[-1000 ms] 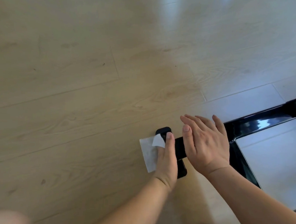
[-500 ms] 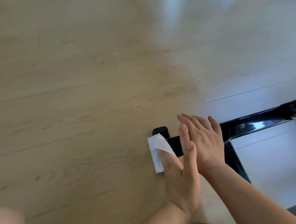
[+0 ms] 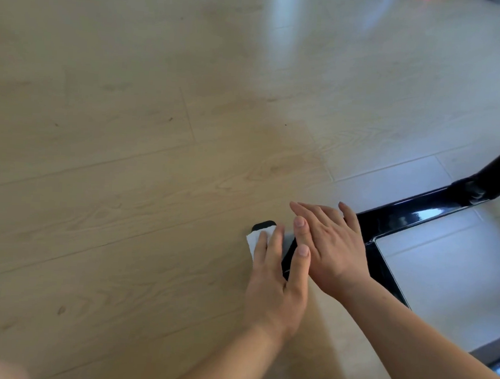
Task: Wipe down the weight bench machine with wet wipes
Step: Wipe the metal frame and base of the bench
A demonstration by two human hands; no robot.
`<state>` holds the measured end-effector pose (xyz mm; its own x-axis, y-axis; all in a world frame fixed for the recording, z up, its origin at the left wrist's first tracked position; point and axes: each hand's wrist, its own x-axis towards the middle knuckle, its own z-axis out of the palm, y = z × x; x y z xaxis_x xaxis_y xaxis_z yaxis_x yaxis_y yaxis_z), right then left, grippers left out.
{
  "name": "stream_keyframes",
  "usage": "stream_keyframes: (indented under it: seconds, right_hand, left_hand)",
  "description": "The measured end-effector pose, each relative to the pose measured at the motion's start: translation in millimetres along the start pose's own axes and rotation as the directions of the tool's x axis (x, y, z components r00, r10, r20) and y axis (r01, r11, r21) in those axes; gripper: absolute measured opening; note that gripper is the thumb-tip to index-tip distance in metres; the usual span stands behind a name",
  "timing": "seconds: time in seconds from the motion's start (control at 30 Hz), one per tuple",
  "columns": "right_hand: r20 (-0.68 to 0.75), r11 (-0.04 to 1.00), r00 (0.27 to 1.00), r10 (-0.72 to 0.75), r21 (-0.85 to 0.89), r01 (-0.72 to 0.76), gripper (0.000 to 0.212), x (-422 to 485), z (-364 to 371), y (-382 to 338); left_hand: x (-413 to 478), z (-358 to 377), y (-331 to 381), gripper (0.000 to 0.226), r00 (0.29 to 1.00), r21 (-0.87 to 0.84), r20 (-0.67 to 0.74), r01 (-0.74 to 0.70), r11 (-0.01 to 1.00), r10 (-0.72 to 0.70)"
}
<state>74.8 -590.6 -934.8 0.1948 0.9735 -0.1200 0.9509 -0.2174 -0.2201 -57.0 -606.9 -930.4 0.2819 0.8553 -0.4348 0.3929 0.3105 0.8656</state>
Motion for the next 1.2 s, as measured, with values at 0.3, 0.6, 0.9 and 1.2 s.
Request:
stream_keyframes:
  seconds: [0.3, 0.6, 0.9, 1.2]
  right_hand:
    - [-0.173, 0.916, 0.975, 0.137, 0.397, -0.058, 0.058, -17.1, -3.3, 0.9]
    - [0.42, 0.193, 0.844, 0.333, 0.846, -0.497, 0.035, -97.0, -14.6, -35.1]
    - [0.611, -0.319, 0.768, 0.195, 0.779, -0.539, 0.05, -108.8, -4.4, -50.0]
    - [0.189, 0.44, 0.823, 0.536, 0.77, -0.462, 0.036, -109.3, 19.3, -33.0]
  left_hand:
    - [7.6, -0.8, 5.1, 0.074, 0.996, -0.157, -0.021, 0.084, 0.984, -0.088]
    - [-57.0, 6.0, -8.7, 0.091, 0.997, -0.051, 0.063, 0.054, 0.997, -0.051]
    - [-56.0, -30.3, 0.8, 0.057, 0.857, 0.0, 0.508, 0.102, 0.995, -0.088]
    - [-34.2, -51.7, -21.2, 0.053, 0.942, 0.272, 0.273, 0.12, 0.955, -0.196]
